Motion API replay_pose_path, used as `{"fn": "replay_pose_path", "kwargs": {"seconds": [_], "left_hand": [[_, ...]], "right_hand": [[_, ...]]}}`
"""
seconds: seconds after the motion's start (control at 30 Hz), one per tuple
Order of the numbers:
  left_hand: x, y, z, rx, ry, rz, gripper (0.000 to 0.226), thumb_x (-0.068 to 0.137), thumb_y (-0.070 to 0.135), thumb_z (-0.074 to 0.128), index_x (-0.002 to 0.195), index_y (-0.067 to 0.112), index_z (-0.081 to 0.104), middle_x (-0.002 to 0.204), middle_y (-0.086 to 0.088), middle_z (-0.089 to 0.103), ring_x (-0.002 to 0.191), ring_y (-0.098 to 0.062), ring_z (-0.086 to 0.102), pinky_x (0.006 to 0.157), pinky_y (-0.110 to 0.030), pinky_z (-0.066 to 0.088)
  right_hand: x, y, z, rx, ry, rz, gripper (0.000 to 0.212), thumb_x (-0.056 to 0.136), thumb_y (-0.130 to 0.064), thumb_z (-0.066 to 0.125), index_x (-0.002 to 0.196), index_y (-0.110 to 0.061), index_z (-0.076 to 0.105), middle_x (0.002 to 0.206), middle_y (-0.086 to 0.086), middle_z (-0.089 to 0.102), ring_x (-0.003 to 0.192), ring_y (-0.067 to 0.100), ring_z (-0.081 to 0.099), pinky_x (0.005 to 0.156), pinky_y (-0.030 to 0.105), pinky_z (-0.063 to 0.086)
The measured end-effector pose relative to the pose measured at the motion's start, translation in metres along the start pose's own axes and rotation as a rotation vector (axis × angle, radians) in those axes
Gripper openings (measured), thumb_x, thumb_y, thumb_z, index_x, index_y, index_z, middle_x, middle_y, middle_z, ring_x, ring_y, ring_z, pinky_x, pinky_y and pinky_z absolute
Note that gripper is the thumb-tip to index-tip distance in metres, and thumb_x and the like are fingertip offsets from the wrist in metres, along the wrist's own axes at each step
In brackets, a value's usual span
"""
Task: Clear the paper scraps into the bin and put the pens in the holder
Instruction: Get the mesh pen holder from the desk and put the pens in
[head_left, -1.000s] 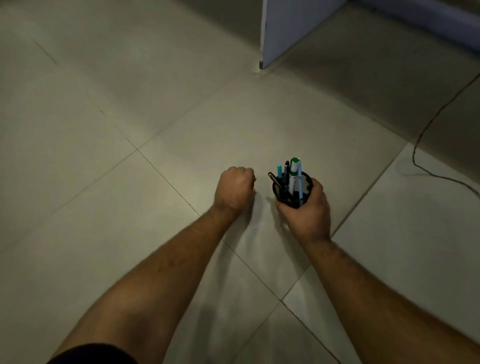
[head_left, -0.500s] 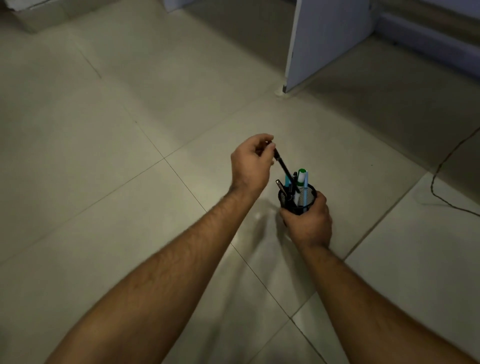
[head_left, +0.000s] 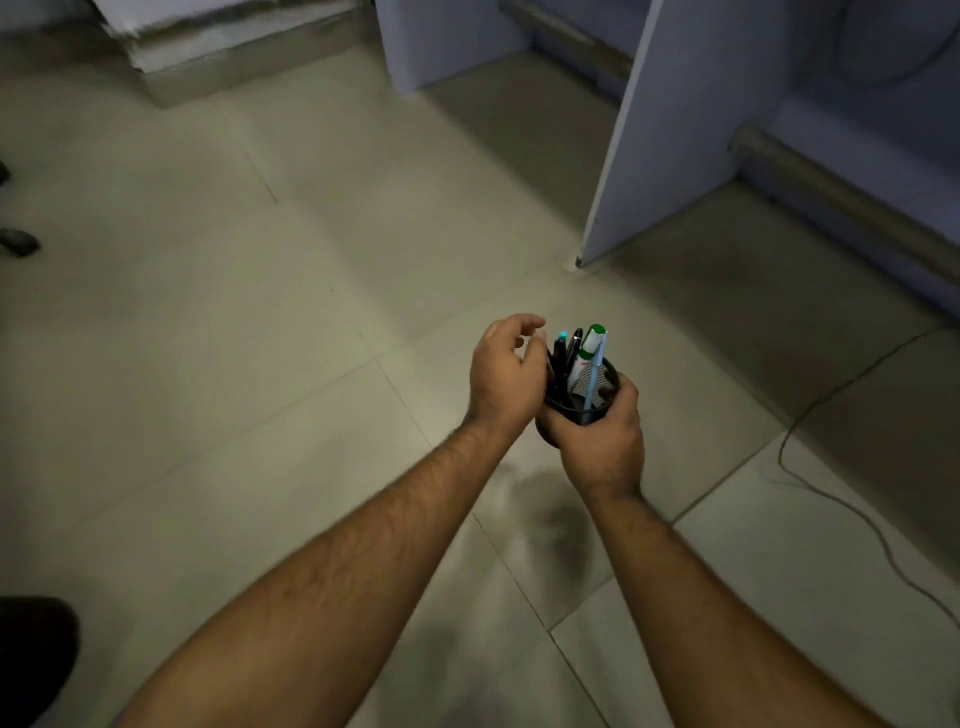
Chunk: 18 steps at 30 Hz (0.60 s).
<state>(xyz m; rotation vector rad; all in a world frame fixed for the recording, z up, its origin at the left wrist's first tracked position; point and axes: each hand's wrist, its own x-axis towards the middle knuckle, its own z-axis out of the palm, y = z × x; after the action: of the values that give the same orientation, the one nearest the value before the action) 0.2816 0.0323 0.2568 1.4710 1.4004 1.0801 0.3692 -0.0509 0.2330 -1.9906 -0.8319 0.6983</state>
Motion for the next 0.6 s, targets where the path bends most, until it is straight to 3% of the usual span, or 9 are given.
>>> {"fn": "replay_pose_path", "kwargs": {"seconds": [0.2,0.43,0.6], "left_hand": [[-0.008,0.148,-0.096,-0.014,0.064,-0.16,0.017,0.097,0.021,0.053,0.109,0.018,0.064,0.104,0.002,0.068,0.097,-0.013,0.063,0.085,-0.024,0.051],[-0.014,0.339,-0.22,0.015,0.165,-0.243,0.013,0.09,0.017,0.062,0.101,0.016,0.068,0.087,0.004,0.066,0.078,-0.01,0.06,0.079,-0.025,0.051],[-0.037,0.45,-0.307,-0.024,0.251,-0.315,0.017,0.076,0.029,0.06,0.09,0.022,0.068,0.087,-0.005,0.07,0.087,-0.026,0.067,0.086,-0.041,0.056]], "right_hand": [[-0.048,-0.165,-0.077,0.016,-0.079,-0.022,0.082,0.062,-0.041,0.087,0.132,-0.035,0.043,0.119,-0.011,0.064,0.105,0.011,0.065,0.089,0.033,0.057],[-0.105,-0.365,-0.158,0.069,-0.255,-0.087,0.081,0.059,-0.043,0.085,0.131,-0.034,0.048,0.114,-0.016,0.067,0.101,0.005,0.066,0.088,0.027,0.054],[-0.161,-0.477,-0.202,0.08,-0.381,-0.165,0.078,0.058,-0.043,0.084,0.128,-0.035,0.05,0.113,-0.016,0.067,0.098,0.002,0.066,0.089,0.031,0.057]]}}
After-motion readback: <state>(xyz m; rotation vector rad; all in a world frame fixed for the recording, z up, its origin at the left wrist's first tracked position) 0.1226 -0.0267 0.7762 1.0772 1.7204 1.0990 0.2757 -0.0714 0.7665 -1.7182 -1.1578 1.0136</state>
